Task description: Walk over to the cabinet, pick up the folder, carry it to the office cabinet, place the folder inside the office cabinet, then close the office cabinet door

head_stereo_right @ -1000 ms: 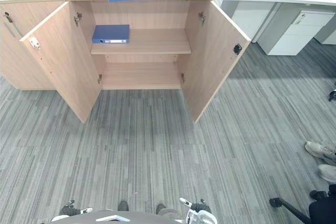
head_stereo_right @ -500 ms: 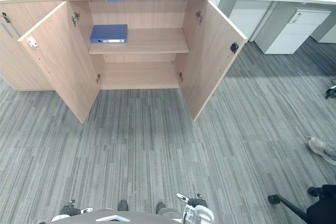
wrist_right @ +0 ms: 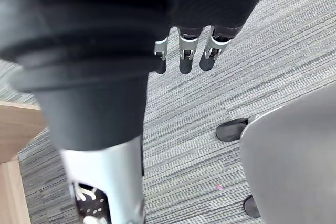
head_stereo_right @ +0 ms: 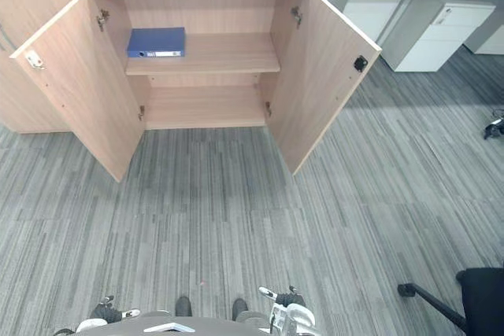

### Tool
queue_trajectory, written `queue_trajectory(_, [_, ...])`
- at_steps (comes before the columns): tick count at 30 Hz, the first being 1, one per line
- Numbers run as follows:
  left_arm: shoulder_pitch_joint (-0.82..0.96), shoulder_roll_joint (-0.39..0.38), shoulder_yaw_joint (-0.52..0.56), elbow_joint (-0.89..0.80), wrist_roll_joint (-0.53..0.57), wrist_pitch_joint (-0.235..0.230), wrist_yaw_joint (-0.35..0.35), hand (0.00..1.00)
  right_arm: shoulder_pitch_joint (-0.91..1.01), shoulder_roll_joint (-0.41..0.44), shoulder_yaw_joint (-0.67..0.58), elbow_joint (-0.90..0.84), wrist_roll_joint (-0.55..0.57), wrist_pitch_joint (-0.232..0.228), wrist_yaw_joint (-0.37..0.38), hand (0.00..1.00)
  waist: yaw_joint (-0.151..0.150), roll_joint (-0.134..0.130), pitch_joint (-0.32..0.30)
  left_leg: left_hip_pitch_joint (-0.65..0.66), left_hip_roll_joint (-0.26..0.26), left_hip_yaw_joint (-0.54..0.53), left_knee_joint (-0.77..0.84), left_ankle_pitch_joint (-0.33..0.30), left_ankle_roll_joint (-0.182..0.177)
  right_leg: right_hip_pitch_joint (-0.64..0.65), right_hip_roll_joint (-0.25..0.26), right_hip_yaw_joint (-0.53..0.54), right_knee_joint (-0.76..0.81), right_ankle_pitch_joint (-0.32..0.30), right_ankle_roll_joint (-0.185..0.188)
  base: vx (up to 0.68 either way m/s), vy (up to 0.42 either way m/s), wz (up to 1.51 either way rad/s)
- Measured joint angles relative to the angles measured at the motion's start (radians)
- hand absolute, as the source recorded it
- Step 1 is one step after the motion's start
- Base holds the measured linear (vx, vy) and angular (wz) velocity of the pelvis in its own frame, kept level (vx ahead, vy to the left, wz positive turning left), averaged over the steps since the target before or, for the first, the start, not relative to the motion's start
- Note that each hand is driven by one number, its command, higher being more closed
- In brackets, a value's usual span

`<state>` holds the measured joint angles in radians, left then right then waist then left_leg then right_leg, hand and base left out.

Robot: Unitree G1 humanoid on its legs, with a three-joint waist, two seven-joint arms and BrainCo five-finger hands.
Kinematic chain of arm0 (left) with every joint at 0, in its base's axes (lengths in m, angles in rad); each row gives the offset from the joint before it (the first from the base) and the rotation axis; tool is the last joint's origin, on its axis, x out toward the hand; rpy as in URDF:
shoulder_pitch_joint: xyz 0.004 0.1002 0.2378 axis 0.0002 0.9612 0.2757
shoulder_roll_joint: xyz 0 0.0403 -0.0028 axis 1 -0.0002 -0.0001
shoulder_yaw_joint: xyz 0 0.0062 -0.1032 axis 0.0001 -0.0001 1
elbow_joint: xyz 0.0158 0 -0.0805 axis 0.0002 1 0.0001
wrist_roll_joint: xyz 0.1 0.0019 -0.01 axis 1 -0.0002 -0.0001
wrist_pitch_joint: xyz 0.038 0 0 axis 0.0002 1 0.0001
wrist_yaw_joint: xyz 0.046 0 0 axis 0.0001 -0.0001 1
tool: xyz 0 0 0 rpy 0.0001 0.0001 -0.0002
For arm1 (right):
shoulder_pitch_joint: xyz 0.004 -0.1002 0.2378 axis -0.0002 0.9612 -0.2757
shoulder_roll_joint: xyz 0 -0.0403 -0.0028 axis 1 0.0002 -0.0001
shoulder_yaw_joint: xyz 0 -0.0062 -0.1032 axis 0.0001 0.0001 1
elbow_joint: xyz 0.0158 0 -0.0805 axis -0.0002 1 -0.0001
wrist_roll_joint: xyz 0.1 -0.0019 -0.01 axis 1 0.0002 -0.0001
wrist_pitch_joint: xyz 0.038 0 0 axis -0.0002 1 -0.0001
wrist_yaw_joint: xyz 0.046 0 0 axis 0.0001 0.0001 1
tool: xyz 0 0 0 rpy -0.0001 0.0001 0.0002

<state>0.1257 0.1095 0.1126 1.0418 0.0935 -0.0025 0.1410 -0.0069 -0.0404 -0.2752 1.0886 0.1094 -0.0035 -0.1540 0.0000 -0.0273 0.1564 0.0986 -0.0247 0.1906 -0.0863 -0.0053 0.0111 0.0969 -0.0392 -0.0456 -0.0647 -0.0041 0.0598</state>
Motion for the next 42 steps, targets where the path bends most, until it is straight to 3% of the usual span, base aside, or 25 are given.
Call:
queue_trajectory(4, [-0.012, 0.009, -0.006, -0.002, -0.001, 0.0, 0.0, 0.0, -0.013, 0.003, -0.001, -0.002, 0.0, 0.007, 0.0, 0.0, 0.001, -0.011, 0.014, -0.021, -0.004, 0.015, 0.007, -0.021, 0.006, -0.045, -0.007, 0.012, 0.039, -0.022, 0.017, 0.05, 0.009, -0.14])
queue_trajectory(7, [-0.016, 0.014, -0.006, -0.009, -0.002, 0.0, 0.001, 0.0, -0.017, 0.006, -0.003, -0.013, 0.0, 0.006, 0.0, 0.0, 0.002, -0.02, 0.03, -0.01, -0.02, 0.029, 0.013, -0.049, 0.02, -0.14, -0.031, 0.013, 0.256, -0.128, 0.048, 0.14, 0.053, -0.12])
queue_trajectory(9, [-0.019, 0.013, -0.006, -0.009, -0.003, 0.0, 0.006, 0.0, -0.028, 0.01, -0.004, -0.017, 0.001, 0.001, 0.0, 0.0, 0.0, -0.015, 0.043, -0.01, -0.021, 0.03, 0.074, -0.088, 0.028, -0.196, -0.051, -0.022, 0.424, -0.16, 0.066, 0.15, 0.061, 0.0])
queue_trajectory(11, [-0.026, 0.011, -0.007, -0.01, -0.004, 0.0, 0.007, 0.0, -0.035, 0.011, -0.004, -0.025, 0.001, -0.004, 0.0, 0.0, -0.002, -0.01, 0.057, 0.014, -0.021, 0.022, 0.106, -0.119, 0.043, -0.263, -0.074, -0.055, 0.629, -0.158, 0.064, 0.17, 0.072, 0.15])
queue_trajectory(12, [-0.036, 0.013, -0.006, -0.01, -0.006, 0.0, 0.008, 0.0, -0.035, 0.008, -0.003, -0.036, 0.002, -0.012, 0.0, 0.0, -0.005, -0.004, 0.069, 0.037, -0.023, 0.0, 0.112, -0.146, 0.061, -0.318, -0.095, -0.085, 0.736, -0.212, 0.052, 0.23, 0.054, 0.28])
queue_trajectory(15, [-0.054, 0.013, -0.005, -0.009, -0.012, 0.0, 0.01, 0.0, -0.039, 0.008, -0.001, -0.048, 0.003, -0.015, 0.001, 0.0, -0.01, -0.003, 0.072, 0.064, -0.005, -0.029, 0.109, -0.172, 0.054, -0.371, -0.094, -0.138, 0.714, -0.265, 0.037, 0.22, -0.005, 0.28])
queue_trajectory(17, [-0.062, 0.003, -0.005, -0.008, -0.014, 0.0, 0.014, 0.0, -0.062, 0.002, -0.001, -0.052, 0.004, -0.017, 0.001, 0.0, -0.024, 0.02, 0.086, 0.084, 0.043, -0.052, 0.104, -0.196, 0.035, -0.415, -0.052, -0.189, 0.579, -0.24, 0.004, 0.37, -0.086, 0.35])
queue_trajectory(18, [-0.068, 0.0, -0.006, -0.008, -0.014, 0.0, 0.018, 0.0, -0.072, -0.004, -0.001, -0.05, 0.003, -0.017, 0.0, 0.0, -0.033, 0.03, 0.093, 0.102, 0.07, -0.066, 0.1, -0.211, 0.014, -0.427, -0.021, -0.198, 0.468, -0.182, -0.009, 0.32, -0.094, 0.48])
queue_trajectory(19, [-0.065, 0.003, -0.006, -0.006, -0.014, 0.0, 0.02, 0.0, -0.07, -0.005, -0.003, -0.051, 0.003, -0.018, 0.0, 0.0, -0.036, 0.025, 0.092, 0.12, 0.076, -0.084, 0.1, -0.227, -0.012, -0.432, -0.003, -0.185, 0.386, -0.115, -0.019, 0.45, -0.162, 0.58])
queue_trajectory(20, [-0.066, 0.004, -0.006, -0.007, -0.014, 0.0, 0.02, 0.0, -0.063, -0.007, -0.004, -0.051, 0.004, -0.018, 0.0, 0.0, -0.038, 0.019, 0.089, 0.134, 0.076, -0.092, 0.099, -0.236, -0.026, -0.43, -0.003, -0.18, 0.357, -0.085, -0.027, 0.51, -0.224, 0.73])
queue_trajectory(21, [-0.066, 0.004, -0.003, -0.008, -0.014, -0.003, 0.023, 0.0, -0.049, -0.01, -0.009, -0.052, 0.007, -0.02, 0.0, 0.0, -0.044, 0.01, 0.086, 0.163, 0.076, -0.115, 0.103, -0.255, -0.056, -0.416, -0.011, -0.17, 0.343, 0.042, -0.06, 0.52, -0.228, 0.56])
queue_trajectory(22, [-0.074, -0.008, 0.004, -0.004, -0.014, -0.003, 0.025, 0.0, -0.056, -0.018, -0.015, -0.051, 0.008, -0.02, 0.0, 0.0, -0.043, 0.03, 0.086, 0.169, 0.099, -0.115, 0.116, -0.262, -0.069, -0.41, 0.002, -0.188, 0.366, 0.019, -0.062, 0.49, -0.226, 0.53])
queue_trajectory(23, [-0.078, -0.029, 0.005, -0.009, -0.014, -0.011, 0.026, 0.0, -0.056, -0.028, -0.022, -0.051, 0.001, -0.02, 0.0, 0.0, -0.039, 0.049, 0.082, 0.13, 0.117, -0.108, 0.186, -0.249, -0.103, -0.401, 0.01, -0.195, 0.371, -0.014, -0.076, 0.47, -0.236, 0.22])
queue_trajectory(25, [-0.086, -0.051, 0.038, -0.021, -0.014, -0.021, 0.027, 0.0, -0.054, -0.028, -0.034, -0.051, 0.002, -0.018, 0.0, 0.0, -0.034, 0.064, 0.092, 0.052, 0.14, -0.099, 0.391, -0.228, -0.143, -0.34, 0.021, -0.203, 0.331, -0.037, -0.094, 0.47, -0.241, 0.16])
queue_trajectory(26, [-0.083, -0.056, 0.07, -0.037, -0.014, -0.021, 0.026, 0.0, -0.049, -0.023, -0.038, -0.058, 0.004, -0.014, 0.0, 0.0, -0.033, 0.066, 0.095, -0.02, 0.174, -0.079, 0.606, -0.216, -0.17, -0.268, 0.034, -0.202, 0.284, -0.051, -0.101, 0.53, -0.241, 0.07])
queue_trajectory(27, [-0.083, -0.072, 0.09, -0.052, -0.015, -0.022, 0.026, 0.0, -0.03, -0.01, -0.038, -0.072, 0.005, -0.013, -0.001, 0.0, -0.025, 0.064, 0.098, -0.07, 0.22, -0.035, 0.787, -0.226, -0.165, -0.192, 0.049, -0.202, 0.254, -0.067, -0.109, 0.43, -0.198, 0.01])
queue_trajectory(29, [-0.087, -0.089, 0.103, -0.089, -0.017, -0.026, 0.025, 0.0, -0.007, 0.005, -0.034, -0.095, 0.011, -0.014, -0.001, 0.0, -0.005, 0.054, 0.1, -0.142, 0.276, 0.035, 0.938, -0.261, -0.141, -0.109, 0.057, -0.187, 0.231, -0.091, -0.119, 0.36, -0.143, -0.19])
queue_trajectory(32, [-0.109, -0.116, 0.104, -0.105, -0.023, -0.032, 0.019, 0.0, -0.008, 0.011, -0.038, -0.11, 0.023, -0.014, -0.002, 0.0, 0.018, 0.05, 0.098, -0.281, 0.293, 0.084, 0.908, -0.293, -0.112, -0.041, 0.055, -0.153, 0.186, -0.108, -0.113, 0.31, -0.028, -0.38])
queue_trajectory(35, [-0.118, -0.116, 0.1, -0.118, -0.024, -0.035, 0.019, 0.0, 0.003, 0.03, -0.064, -0.129, 0.023, -0.015, -0.006, 0.0, 0.031, 0.041, 0.099, -0.342, 0.224, 0.08, 0.633, -0.277, -0.106, 0.013, 0.015, -0.127, 0.15, -0.13, -0.076, 0.28, 0.116, -0.34])
queue_trajectory(36, [-0.119, -0.118, 0.101, -0.117, -0.024, -0.035, 0.019, 0.0, 0.007, 0.029, -0.065, -0.13, 0.023, -0.015, -0.008, 0.0, 0.03, 0.043, 0.098, -0.343, 0.202, 0.077, 0.521, -0.239, -0.103, 0.03, 0.001, -0.124, 0.145, -0.14, -0.06, 0.34, 0.244, -0.18])
queue_trajectory(37, [-0.119, -0.119, 0.101, -0.116, -0.025, -0.035, 0.019, 0.0, 0.01, 0.028, -0.065, -0.129, 0.023, -0.015, -0.01, 0.0, 0.03, 0.043, 0.097, -0.346, 0.174, 0.059, 0.407, -0.156, -0.086, 0.05, -0.013, -0.116, 0.136, -0.154, -0.036, 0.31, 0.256, -0.23])
queue_trajectory(38, [-0.117, -0.119, 0.101, -0.116, -0.031, -0.037, 0.019, 0.0, 0.014, 0.03, -0.063, -0.127, 0.023, -0.014, -0.011, 0.0, 0.041, 0.036, 0.092, -0.336, 0.155, 0.053, 0.374, -0.072, -0.07, 0.063, -0.025, -0.099, 0.132, -0.165, -0.019, 0.27, 0.237, -0.27])
queue_trajectory(39, [-0.114, -0.118, 0.101, -0.115, -0.032, -0.038, 0.019, 0.0, 0.017, 0.034, -0.063, -0.124, 0.023, -0.014, -0.011, 0.0, 0.044, 0.029, 0.08, -0.323, 0.14, 0.054, 0.359, -0.026, -0.051, 0.064, -0.035, -0.089, 0.126, -0.17, -0.01, 0.37, 0.277, -0.26])
queue_trajectory(40, [-0.115, -0.101, 0.1, -0.108, -0.034, -0.038, 0.019, 0.0, 0.012, 0.054, -0.062, -0.115, 0.023, -0.015, -0.012, 0.0, 0.041, -0.008, 0.064, -0.325, 0.108, 0.07, 0.368, -0.064, -0.027, 0.063, -0.069, -0.07, 0.121, -0.171, -0.007, 0.37, 0.255, -0.16])
queue_trajectory(42, [-0.115, -0.089, 0.103, -0.106, -0.052, -0.039, 0.019, 0.0, 0.008, 0.063, -0.064, -0.096, 0.023, -0.015, -0.011, 0.0, 0.055, -0.031, 0.056, -0.303, 0.104, 0.114, 0.417, -0.118, -0.005, 0.037, -0.097, -0.041, 0.205, -0.169, 0.001, 0.39, 0.266, -0.39])
